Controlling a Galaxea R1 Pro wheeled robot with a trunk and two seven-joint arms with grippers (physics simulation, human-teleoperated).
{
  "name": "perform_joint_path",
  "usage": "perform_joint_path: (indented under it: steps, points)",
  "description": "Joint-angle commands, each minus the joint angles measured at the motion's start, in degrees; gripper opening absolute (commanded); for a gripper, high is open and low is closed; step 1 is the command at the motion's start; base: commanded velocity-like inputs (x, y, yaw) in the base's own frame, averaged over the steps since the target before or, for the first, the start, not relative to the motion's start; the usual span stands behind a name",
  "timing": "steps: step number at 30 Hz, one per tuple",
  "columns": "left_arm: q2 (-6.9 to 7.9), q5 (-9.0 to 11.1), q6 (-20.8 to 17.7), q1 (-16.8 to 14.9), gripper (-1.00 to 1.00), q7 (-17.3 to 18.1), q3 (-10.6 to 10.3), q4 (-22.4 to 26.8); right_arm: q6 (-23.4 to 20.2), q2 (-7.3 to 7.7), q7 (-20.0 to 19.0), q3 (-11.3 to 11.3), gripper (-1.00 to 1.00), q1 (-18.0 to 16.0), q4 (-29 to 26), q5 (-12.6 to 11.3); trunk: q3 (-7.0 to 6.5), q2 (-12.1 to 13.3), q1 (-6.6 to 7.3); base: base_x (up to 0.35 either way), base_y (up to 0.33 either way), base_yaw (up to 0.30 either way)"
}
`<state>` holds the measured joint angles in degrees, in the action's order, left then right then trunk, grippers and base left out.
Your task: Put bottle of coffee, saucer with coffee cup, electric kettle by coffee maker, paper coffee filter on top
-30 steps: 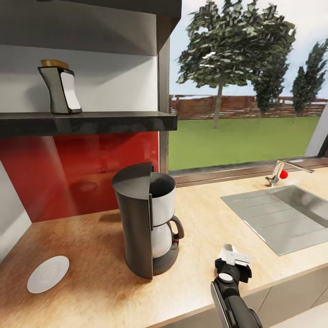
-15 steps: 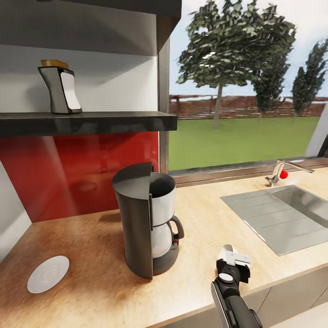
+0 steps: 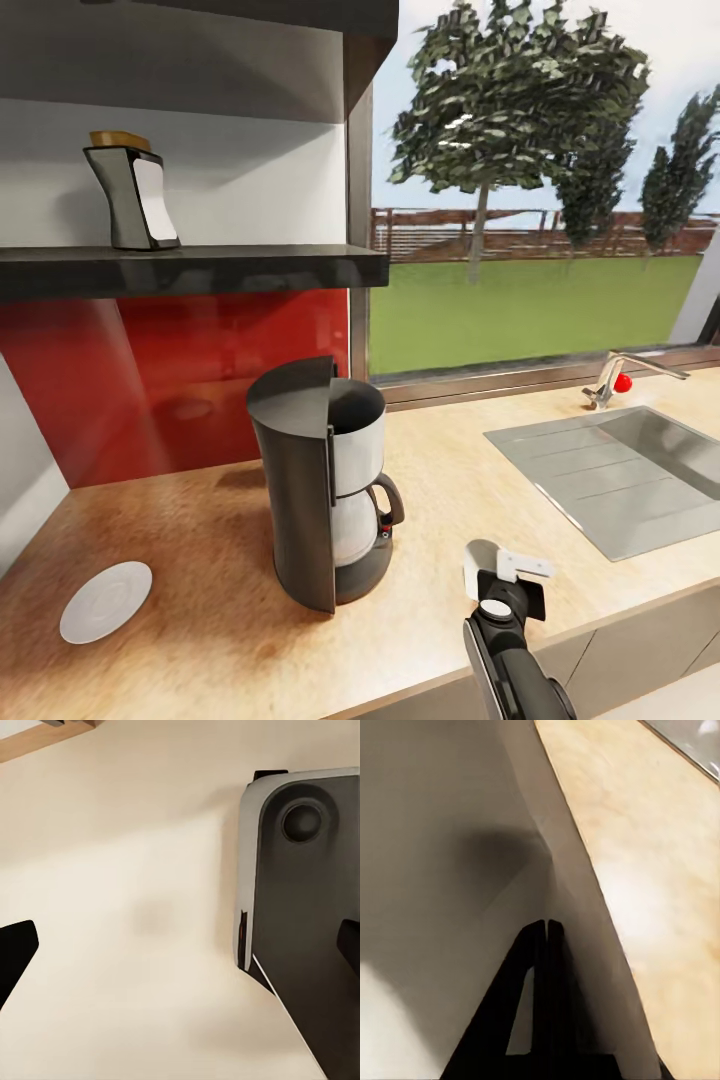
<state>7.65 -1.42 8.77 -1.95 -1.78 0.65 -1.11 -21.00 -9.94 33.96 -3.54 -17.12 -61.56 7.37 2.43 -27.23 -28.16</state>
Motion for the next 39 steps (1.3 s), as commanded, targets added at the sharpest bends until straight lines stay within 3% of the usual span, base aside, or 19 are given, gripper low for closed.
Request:
perform_joint_path:
  steps: [1,31,39]
  points:
    - [0.00,-0.2,0.3,-0.1,1.00,-0.2,0.1,-0.1,-0.4,-0.06,0.0,-0.2,-1.00,0.0,0.0,-0.4,0.14,-0.1,-0.03,0.000,0.000,0.000]
    - [0.05,-0.2,0.3,-0.1,1.00,-0.2,0.1,-0.1,-0.4,-0.06,0.0,-0.2,-1.00,0.0,-0.7,-0.6,0.14,-0.1,-0.03,0.000,0.000,0.000]
    - [-0.08,-0.2,0.3,-0.1,1.00,-0.2,0.1,-0.1,-1.1,-0.06,-0.1,0.1,-1.00,0.0,-8.7,-0.8,0.14,-0.1,-0.03,0.000,0.000,0.000]
